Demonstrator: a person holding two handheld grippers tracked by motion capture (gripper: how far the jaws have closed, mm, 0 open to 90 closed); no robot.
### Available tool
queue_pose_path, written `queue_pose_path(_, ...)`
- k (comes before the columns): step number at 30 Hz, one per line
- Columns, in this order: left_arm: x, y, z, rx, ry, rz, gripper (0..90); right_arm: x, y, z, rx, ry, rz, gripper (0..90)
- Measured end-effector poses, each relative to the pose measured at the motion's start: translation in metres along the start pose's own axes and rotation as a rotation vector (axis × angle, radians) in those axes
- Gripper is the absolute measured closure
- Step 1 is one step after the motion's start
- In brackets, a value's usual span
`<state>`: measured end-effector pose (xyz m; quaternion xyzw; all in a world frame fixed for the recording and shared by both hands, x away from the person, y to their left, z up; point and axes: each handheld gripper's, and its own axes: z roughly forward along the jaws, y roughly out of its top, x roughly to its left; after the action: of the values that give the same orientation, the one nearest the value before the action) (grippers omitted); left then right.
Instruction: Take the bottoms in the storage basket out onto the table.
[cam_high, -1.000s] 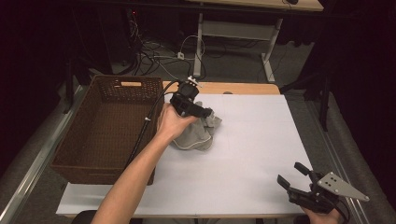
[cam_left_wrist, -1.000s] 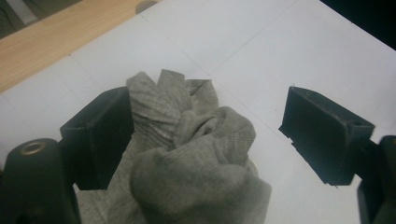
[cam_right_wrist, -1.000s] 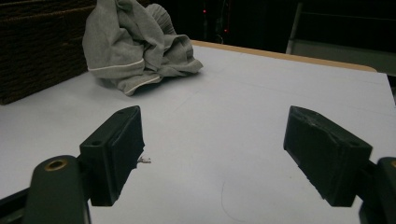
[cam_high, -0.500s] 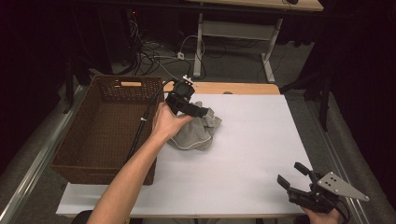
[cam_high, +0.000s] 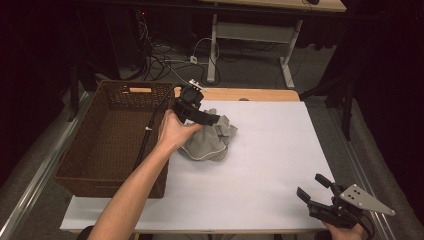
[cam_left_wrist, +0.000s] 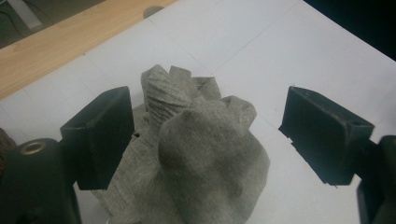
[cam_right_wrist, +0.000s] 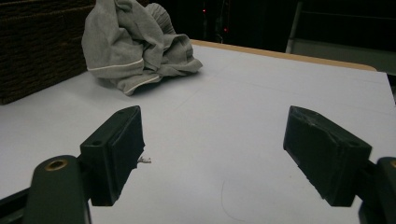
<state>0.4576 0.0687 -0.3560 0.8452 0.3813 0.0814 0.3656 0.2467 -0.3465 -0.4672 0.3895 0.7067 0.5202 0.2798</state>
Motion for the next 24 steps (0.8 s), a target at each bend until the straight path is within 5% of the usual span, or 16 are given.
queue_pose_path(24,0.007,-0.011,-0.019,-0.032,-0.001,-0.014,16.6,0.000,0.000,0.000,0.001,0.000,0.003,21.1)
